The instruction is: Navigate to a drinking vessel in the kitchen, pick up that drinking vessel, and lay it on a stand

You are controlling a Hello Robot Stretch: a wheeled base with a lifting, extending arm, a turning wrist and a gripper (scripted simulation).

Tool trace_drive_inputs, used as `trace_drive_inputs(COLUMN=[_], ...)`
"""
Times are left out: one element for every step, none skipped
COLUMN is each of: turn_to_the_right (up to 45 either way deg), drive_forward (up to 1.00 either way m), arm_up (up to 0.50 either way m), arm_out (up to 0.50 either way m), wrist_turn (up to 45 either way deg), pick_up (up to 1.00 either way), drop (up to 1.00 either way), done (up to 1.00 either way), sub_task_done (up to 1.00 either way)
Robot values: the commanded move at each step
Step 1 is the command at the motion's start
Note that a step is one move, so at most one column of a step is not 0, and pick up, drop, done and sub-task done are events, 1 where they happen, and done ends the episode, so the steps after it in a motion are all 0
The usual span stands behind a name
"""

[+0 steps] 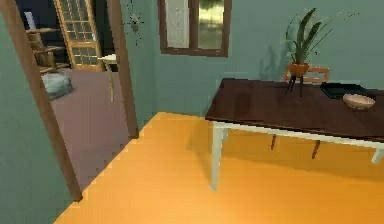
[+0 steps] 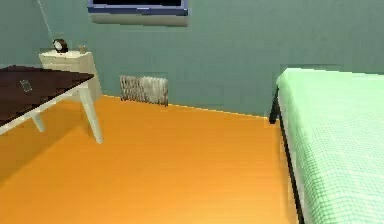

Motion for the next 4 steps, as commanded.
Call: trace_drive_inputs(turn_to_the_right=[-21.0,0.0,0.0,-12.0], drive_forward=[0.00,1.00,0.50,0.00], arm_up=[0.00,0.00,0.00,0.00], arm_out=[0.00,0.00,0.00,0.00], wrist_turn=[0.0,0.0,0.0,0.0], pick_up=[0.00,0.00,0.00,0.00], drop=[0.00,0.00,0.00,0.00], done=[0.00,0.00,0.00,0.00], sub_task_done=[0.00,0.00,0.00,0.00])
